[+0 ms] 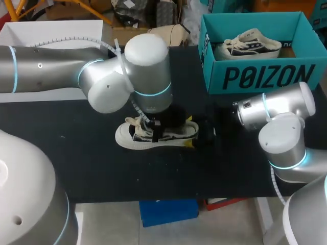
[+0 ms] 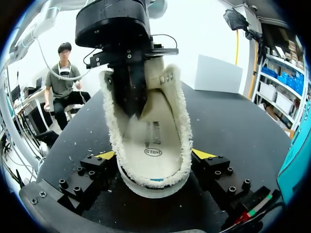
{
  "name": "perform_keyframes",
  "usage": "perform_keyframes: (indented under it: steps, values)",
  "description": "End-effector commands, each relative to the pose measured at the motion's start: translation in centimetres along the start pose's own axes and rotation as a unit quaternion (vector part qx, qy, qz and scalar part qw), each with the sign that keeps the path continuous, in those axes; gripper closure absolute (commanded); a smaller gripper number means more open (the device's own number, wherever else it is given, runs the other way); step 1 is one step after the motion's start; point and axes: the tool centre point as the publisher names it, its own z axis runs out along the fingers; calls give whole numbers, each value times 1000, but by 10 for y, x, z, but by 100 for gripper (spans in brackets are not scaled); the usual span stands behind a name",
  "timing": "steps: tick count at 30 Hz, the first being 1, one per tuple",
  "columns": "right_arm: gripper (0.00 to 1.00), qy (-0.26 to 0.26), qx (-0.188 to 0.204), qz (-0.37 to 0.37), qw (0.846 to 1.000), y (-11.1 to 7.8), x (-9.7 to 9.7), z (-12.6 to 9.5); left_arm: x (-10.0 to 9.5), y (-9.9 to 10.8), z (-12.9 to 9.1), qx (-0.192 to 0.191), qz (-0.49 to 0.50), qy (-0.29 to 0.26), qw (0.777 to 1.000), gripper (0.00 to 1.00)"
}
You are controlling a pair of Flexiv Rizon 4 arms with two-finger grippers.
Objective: Take the shoe out of the shoebox, open the shoe tongue, remove and reinsert the insole, then place the shoe into the shoebox
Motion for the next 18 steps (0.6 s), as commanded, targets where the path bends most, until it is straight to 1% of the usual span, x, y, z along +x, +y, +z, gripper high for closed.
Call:
perform_keyframes:
  steps: [1,5,7,13,18]
  values:
    - [100,-1,0,1,1000,-3,-3,0,3,3,-10,18,-1,19,1000,100]
    - [100,-1,0,1,1000,-3,-3,0,4,5,-19,27,-5,27,999,100]
    - [100,-1,0,1,1000,-3,-3,0,4,6,-24,38,-8,28,999,100]
    - [100,-1,0,1,1000,-3,-3,0,4,7,-34,42,-9,28,999,100]
    - [100,-1,0,1,1000,-3,-3,0,4,3,-38,48,-4,28,998,100]
